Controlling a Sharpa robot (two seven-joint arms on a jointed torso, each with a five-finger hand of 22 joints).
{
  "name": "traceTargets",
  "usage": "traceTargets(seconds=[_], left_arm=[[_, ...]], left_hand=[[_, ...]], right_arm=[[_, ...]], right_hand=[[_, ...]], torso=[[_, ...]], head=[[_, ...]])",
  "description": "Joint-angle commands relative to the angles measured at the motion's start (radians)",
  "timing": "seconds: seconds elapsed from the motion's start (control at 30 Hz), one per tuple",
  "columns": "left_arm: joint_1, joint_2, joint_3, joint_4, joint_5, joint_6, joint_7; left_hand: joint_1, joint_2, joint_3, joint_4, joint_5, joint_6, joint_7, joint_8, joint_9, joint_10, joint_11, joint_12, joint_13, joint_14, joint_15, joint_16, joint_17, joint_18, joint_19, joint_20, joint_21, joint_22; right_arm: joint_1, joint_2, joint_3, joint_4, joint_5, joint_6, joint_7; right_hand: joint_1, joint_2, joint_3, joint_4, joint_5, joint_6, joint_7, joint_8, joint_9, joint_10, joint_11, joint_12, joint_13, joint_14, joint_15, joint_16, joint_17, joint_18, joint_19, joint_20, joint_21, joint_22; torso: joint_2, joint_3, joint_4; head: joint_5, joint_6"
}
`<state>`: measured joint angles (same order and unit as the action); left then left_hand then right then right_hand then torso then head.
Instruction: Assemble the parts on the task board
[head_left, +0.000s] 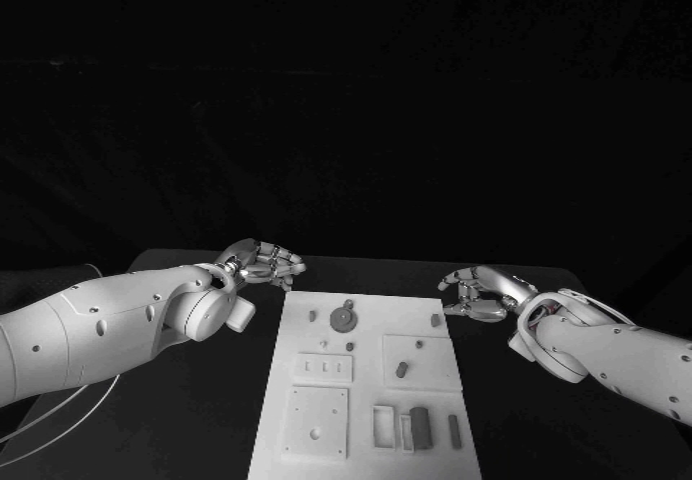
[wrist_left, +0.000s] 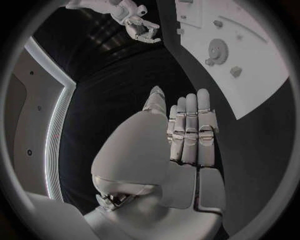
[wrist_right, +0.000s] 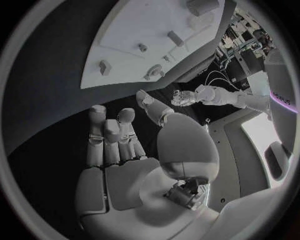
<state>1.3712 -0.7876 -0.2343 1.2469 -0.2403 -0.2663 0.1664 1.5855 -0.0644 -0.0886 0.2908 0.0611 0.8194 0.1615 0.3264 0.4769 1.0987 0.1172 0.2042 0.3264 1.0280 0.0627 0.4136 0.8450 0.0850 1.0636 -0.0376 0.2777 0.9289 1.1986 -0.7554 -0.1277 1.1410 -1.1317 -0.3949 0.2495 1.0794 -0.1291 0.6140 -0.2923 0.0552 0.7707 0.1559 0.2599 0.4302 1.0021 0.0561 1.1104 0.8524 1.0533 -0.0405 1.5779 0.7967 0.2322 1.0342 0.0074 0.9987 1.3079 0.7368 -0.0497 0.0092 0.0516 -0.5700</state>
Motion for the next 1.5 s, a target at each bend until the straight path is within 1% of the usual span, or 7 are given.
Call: traceTargets(seconds=[0.03, 0.17, 0.23, 0.37, 0.57, 0.73, 1.5], left_arm=[[-0.001, 0.003, 0.001, 0.000, -0.002, 0.019, 0.017], [-0.003, 0.006, 0.001, -0.002, -0.002, 0.020, 0.018], [-0.004, 0.007, 0.001, -0.001, -0.002, 0.020, 0.018], [-0.006, 0.007, 0.001, -0.002, -0.003, 0.021, 0.019], [-0.008, 0.008, 0.001, 0.004, -0.003, 0.022, 0.020], [-0.008, 0.007, 0.001, 0.011, -0.003, 0.022, 0.019], [-0.008, -0.007, 0.003, 0.045, -0.005, 0.021, 0.018]], left_hand=[[0.004, 0.008, 0.003, 0.001, 0.007, 0.007, 0.001, 0.003, 0.001, 0.006, 0.000, -0.004, -0.001, 0.007, 0.000, -0.007, 0.002, 0.011, 0.004, 0.001, -0.005, 0.000], [0.003, 0.007, 0.002, 0.001, 0.007, 0.006, 0.000, 0.002, 0.000, 0.006, 0.000, -0.005, -0.001, 0.006, 0.000, -0.008, 0.002, 0.011, 0.003, 0.001, -0.006, 0.000], [0.003, 0.006, 0.002, 0.001, 0.007, 0.005, 0.000, 0.001, 0.000, 0.005, 0.000, -0.007, -0.002, 0.005, 0.000, -0.009, 0.002, 0.010, 0.002, 0.001, -0.006, 0.000], [0.002, 0.006, 0.001, 0.001, 0.006, 0.003, 0.000, 0.000, 0.000, 0.006, 0.000, -0.007, -0.002, 0.004, 0.001, -0.010, 0.002, 0.010, 0.002, 0.002, -0.007, 0.000], [0.002, 0.005, 0.001, 0.001, 0.006, 0.002, 0.001, -0.002, -0.001, 0.006, 0.000, -0.008, -0.002, 0.003, 0.001, -0.011, 0.002, 0.010, 0.001, 0.002, -0.008, 0.000], [0.002, 0.005, 0.001, 0.001, 0.007, 0.002, 0.001, -0.002, -0.001, 0.007, 0.000, -0.008, -0.001, 0.003, 0.001, -0.011, 0.002, 0.010, 0.001, 0.002, -0.009, 0.000], [0.002, 0.005, 0.001, 0.001, 0.007, 0.001, 0.003, -0.004, -0.001, 0.007, 0.000, -0.009, -0.001, 0.003, 0.002, -0.012, 0.002, 0.010, 0.000, 0.002, -0.010, 0.000]], right_arm=[[-0.004, 0.005, -0.003, -0.025, -0.025, 0.027, 0.013], [-0.018, 0.018, -0.004, -0.057, -0.030, 0.034, 0.014], [-0.027, 0.023, -0.004, -0.061, -0.030, 0.030, 0.014], [-0.040, 0.045, -0.004, -0.085, -0.038, 0.031, 0.016], [-0.055, 0.073, -0.004, -0.130, -0.048, 0.033, 0.020], [-0.061, 0.092, -0.004, -0.161, -0.052, 0.033, 0.022], [-0.064, 0.128, -0.004, -0.202, -0.060, 0.042, 0.018]], right_hand=[[0.003, -0.012, -0.009, 0.003, -0.001, 0.002, 0.028, -0.012, -0.005, -0.022, 0.014, -0.008, -0.002, -0.012, 0.004, -0.005, -0.001, 0.030, -0.011, 0.001, -0.006, 0.009], [0.005, -0.019, -0.012, 0.003, -0.002, -0.017, 0.036, -0.022, -0.011, -0.029, 0.021, -0.008, -0.003, -0.018, 0.011, -0.007, -0.001, 0.030, -0.015, 0.005, -0.009, 0.008], [0.005, -0.020, -0.012, 0.003, -0.002, -0.023, 0.038, -0.025, -0.013, -0.032, 0.024, -0.008, -0.003, -0.020, 0.014, -0.007, -0.001, 0.030, -0.017, 0.007, -0.011, 0.008], [0.007, -0.020, -0.013, 0.003, -0.002, -0.033, 0.043, -0.030, -0.016, -0.035, 0.028, -0.007, -0.003, -0.022, 0.018, -0.007, 0.000, 0.030, -0.018, 0.008, -0.012, 0.008], [0.008, -0.020, -0.013, 0.003, -0.002, -0.035, 0.043, -0.031, -0.016, -0.035, 0.029, -0.006, -0.003, -0.023, 0.019, -0.007, 0.000, 0.030, -0.018, 0.009, -0.012, 0.008], [0.008, -0.019, -0.013, 0.004, -0.001, -0.035, 0.044, -0.031, -0.016, -0.036, 0.029, -0.006, -0.002, -0.023, 0.019, -0.007, 0.000, 0.030, -0.018, 0.009, -0.012, 0.008], [0.006, -0.008, -0.013, 0.006, 0.000, -0.034, 0.045, -0.030, -0.017, -0.036, 0.031, -0.003, -0.002, -0.023, 0.021, -0.005, 0.000, 0.030, -0.017, 0.011, -0.012, 0.008]], torso=[[-0.003, 0.0064, -0.0054], [-0.002, 0.0045, -0.0056], [-0.003, 0.0054, -0.0061], [-0.002, 0.0021, -0.0053], [-0.001, 0.0012, -0.0046], [0.000, 0.0010, -0.0037], [0.001, 0.0004, -0.0037]], head=[[0.002, -0.002], [-0.004, -0.001], [-0.004, -0.001], [-0.002, -0.003], [0.001, -0.005], [0.003, -0.008], [0.010, -0.016]])
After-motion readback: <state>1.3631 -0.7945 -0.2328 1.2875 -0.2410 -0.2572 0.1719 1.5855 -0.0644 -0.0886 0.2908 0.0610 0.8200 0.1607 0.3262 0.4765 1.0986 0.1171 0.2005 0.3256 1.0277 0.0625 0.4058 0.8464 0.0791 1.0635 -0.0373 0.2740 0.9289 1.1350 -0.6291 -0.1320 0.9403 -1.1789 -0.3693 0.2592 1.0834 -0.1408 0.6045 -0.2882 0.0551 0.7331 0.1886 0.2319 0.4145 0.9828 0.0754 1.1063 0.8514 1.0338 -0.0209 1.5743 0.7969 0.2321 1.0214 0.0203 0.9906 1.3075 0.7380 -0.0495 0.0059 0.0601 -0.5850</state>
